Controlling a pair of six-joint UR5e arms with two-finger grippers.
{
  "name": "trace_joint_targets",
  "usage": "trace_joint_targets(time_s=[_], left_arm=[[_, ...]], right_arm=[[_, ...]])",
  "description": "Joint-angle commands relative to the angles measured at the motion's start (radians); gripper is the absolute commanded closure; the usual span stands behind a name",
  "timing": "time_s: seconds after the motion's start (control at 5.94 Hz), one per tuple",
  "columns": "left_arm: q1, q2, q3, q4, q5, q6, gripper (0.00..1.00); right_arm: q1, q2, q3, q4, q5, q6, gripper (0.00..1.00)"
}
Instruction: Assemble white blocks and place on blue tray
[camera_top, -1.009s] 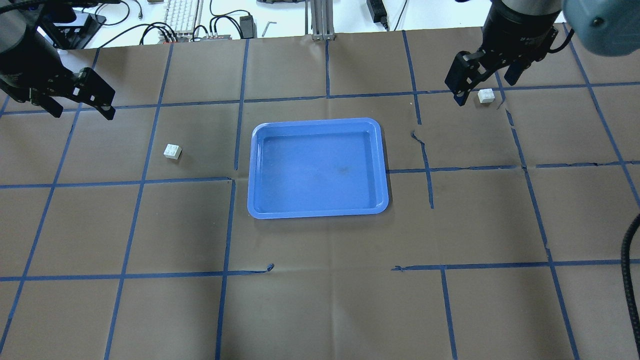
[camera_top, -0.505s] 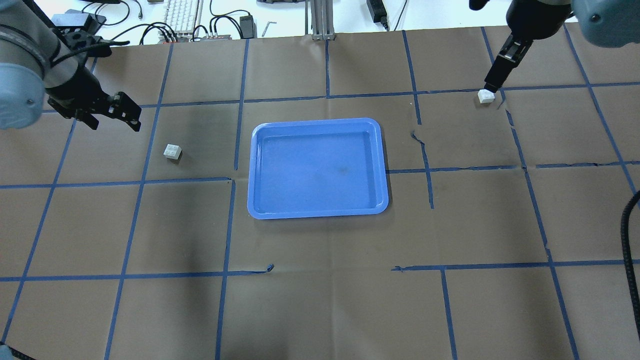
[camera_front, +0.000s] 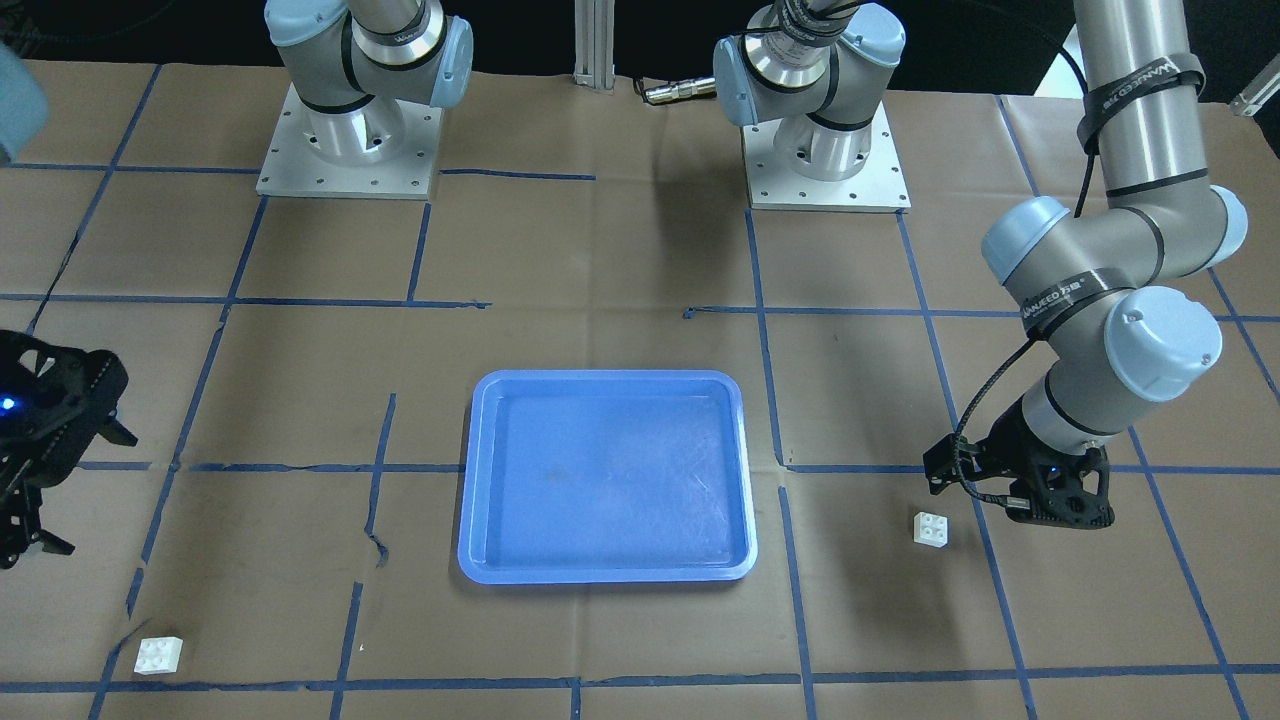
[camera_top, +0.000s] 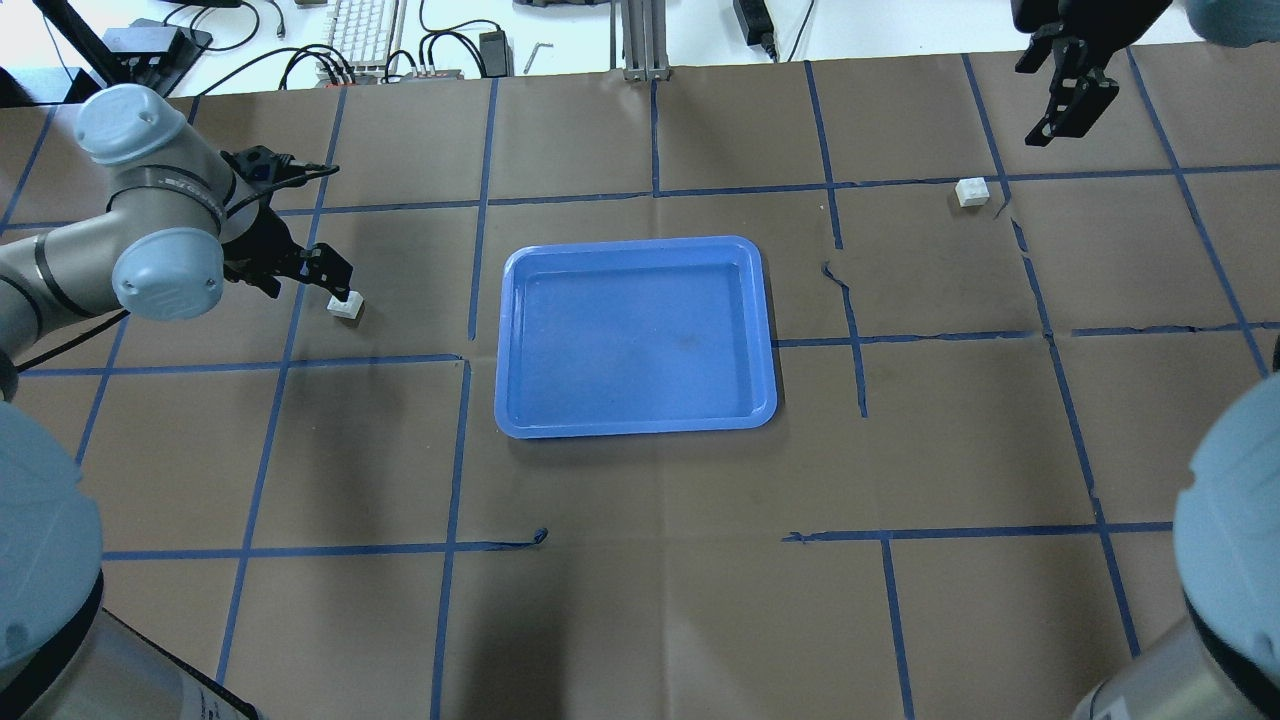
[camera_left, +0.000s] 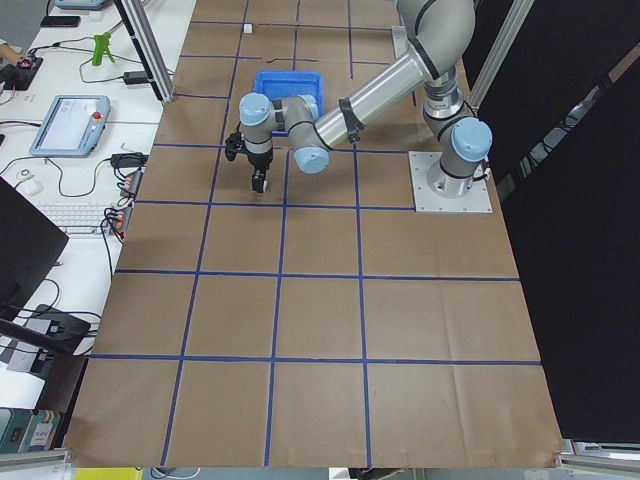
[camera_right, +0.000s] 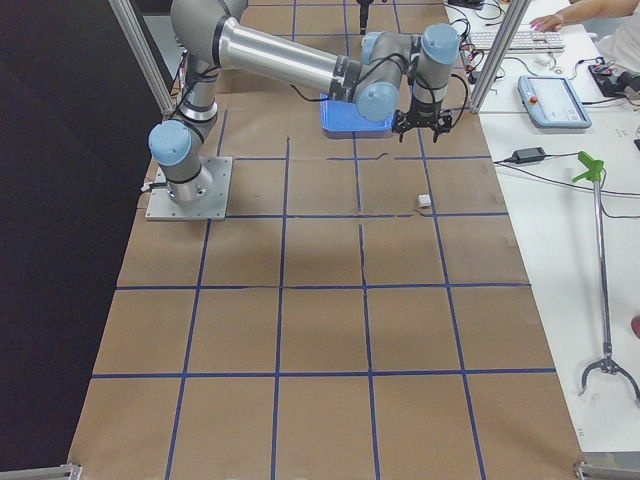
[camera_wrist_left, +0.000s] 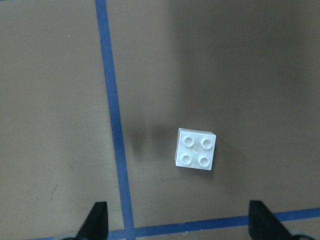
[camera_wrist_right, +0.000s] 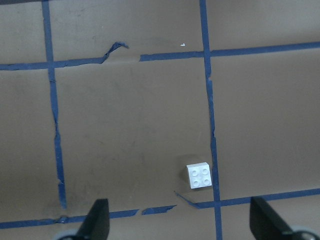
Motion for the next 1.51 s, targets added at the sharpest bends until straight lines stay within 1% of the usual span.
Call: trace_joint_targets(time_s=[0.0,0.17,0.34,0.5,0.67,0.84,1.01,1.18,1.35], left_arm=[[-0.014,-0.055,0.001,0.039,-0.011,0.023,0.03],[-0.014,-0.059,0.001,0.059,-0.011,0.025,0.07],[-0.014,-0.055,0.001,0.059,-0.012,0.033,0.34],[-0.014,-0.049,0.003,0.059,-0.011,0.084,0.6],[-0.014,-0.044,0.003,0.057,-0.011,0.103,0.75],[-0.016,-0.038,0.003,0.057,-0.012,0.14,0.8],[-0.02,-0.043,0.018,0.057,-0.014,0.377,0.81],[-0.064,-0.034,0.023,0.06,-0.015,0.522,0.8],[-0.165,-0.002,0.03,0.063,-0.015,0.634,0.79]], right_arm=[[-0.054,0.166,-0.074,-0.002,0.154,-0.135,0.0],[-0.074,0.24,-0.098,-0.002,0.203,-0.163,0.0],[-0.088,0.306,-0.126,-0.008,0.223,-0.197,0.0],[-0.09,0.358,-0.146,-0.008,0.225,-0.2,0.0],[-0.09,0.381,-0.148,-0.011,0.225,-0.209,0.0],[-0.09,0.383,-0.143,-0.009,0.22,-0.214,0.0],[-0.105,0.382,-0.14,-0.008,0.22,-0.217,0.0],[-0.111,0.38,-0.137,-0.003,0.217,-0.24,0.0],[-0.111,0.38,-0.139,-0.002,0.222,-0.242,0.0]])
